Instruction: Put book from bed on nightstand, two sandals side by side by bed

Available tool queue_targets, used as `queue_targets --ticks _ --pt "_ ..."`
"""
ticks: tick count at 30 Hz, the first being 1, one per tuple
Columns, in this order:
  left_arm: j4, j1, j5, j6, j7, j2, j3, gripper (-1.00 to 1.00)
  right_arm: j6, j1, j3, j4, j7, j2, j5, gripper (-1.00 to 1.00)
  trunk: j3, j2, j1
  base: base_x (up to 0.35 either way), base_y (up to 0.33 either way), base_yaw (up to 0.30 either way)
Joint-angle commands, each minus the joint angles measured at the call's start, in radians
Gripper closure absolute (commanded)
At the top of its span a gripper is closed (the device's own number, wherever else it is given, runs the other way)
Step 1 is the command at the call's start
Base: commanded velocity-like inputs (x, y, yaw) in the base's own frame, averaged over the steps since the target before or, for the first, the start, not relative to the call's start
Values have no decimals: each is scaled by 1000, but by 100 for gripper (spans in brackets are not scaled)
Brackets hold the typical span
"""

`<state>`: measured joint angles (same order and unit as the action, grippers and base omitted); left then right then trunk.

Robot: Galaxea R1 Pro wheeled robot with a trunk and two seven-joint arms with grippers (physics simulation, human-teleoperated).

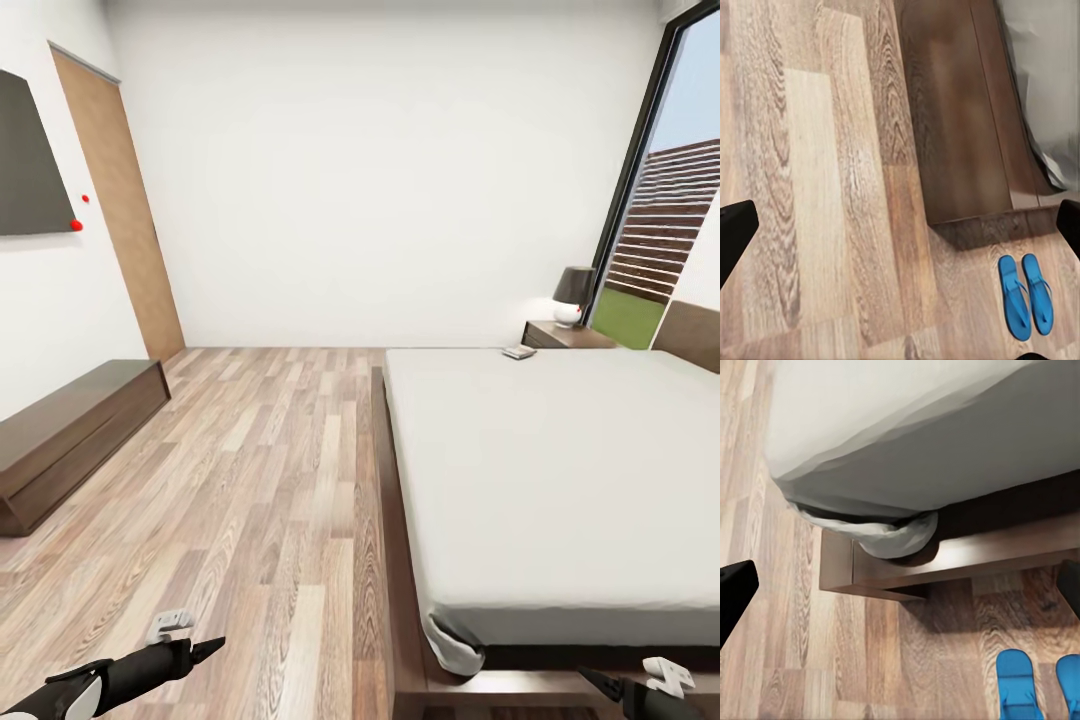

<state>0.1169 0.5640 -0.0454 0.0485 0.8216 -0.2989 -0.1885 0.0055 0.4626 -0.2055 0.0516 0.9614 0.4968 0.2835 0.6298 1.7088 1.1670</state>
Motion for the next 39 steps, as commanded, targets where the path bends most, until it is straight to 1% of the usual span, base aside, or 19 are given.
queue_targets --ticks 1,12,15,17,19,20,21,23,25,26,27,28,29,30,31,32,34,35,39 --pt "0 1 -5 5 4 0 0 -100 1 1 -4 -1 3 0 -1 -100 -2 -7 -4 0 0 0" --pt "-1 1 -4 5 3 1 0 -100 -1 1 -4 -1 3 0 -1 -100 -37 -84 -46 0 0 0" --pt "-2 1 -4 4 2 19 0 -100 -1 1 -3 -9 0 -5 -1 -100 -46 -105 -58 0 0 0" --pt "-4 1 -3 4 2 30 1 -100 -12 1 -3 -32 -22 -28 -1 -100 -52 -119 -65 0 0 0" --pt "-14 1 -2 4 2 36 2 -100 -32 1 -3 -57 -56 -64 -2 -100 -59 -133 -73 0 0 0" --pt "-30 1 -2 3 2 41 2 -100 -50 1 -3 -74 -86 -94 -3 -100 -62 -140 -77 0 0 0" --pt "-41 1 -1 1 2 43 2 -100 -59 0 -3 -81 -104 -110 -4 -100 -65 -147 -81 0 0 0" --pt "-76 0 0 -17 2 50 3 -100 -93 0 -3 -100 -186 -170 -5 -100 -71 -161 -88 0 0 0" --pt "-88 -1 0 -37 2 62 3 -100 -110 -1 -3 -107 -250 -211 -7 -100 -77 -175 -96 0 0 0" --pt "-91 -3 0 -43 1 68 3 -100 -114 -1 -3 -108 -270 -224 -8 -100 -81 -182 -100 0 0 0" --pt "-95 -7 1 -52 -6 77 3 -100 -119 -1 -2 -110 -314 -250 -10 -100 -84 -189 -104 0 0 0" --pt "-96 -11 1 -55 -14 82 3 -100 -121 -1 -2 -112 -337 -264 -11 -100 -87 -196 -108 0 0 0" --pt "-98 -19 1 -60 -43 89 4 -100 -124 -1 0 -113 -384 -290 -14 -100 -90 -203 -111 0 0 0" --pt "-100 -33 1 -64 -111 102 4 -100 -127 -1 1 -115 -447 -325 -28 -100 -93 -210 -115 0 0 0" --pt "-100 -41 1 -66 -166 113 4 -100 -128 -2 2 -116 -478 -343 -47 -100 -96 -217 -119 0 0 0" --pt "-101 -46 1 -67 -192 119 4 -100 -128 -2 2 -116 -492 -350 -59 -100 -99 -224 -123 0 0 0" --pt "-101 -63 1 -74 -275 142 4 -100 -129 -2 3 -117 -533 -367 -119 -100 -106 -238 -131 0 0 0" --pt "-101 -71 1 -80 -299 152 4 -100 -129 -2 2 -118 -553 -371 -146 -100 -109 -245 -134 0 0 0" --pt "-101 -85 1 -101 -331 170 4 -100 -131 -6 2 -129 -593 -377 -188 -100 -121 -273 -150 0 0 0"
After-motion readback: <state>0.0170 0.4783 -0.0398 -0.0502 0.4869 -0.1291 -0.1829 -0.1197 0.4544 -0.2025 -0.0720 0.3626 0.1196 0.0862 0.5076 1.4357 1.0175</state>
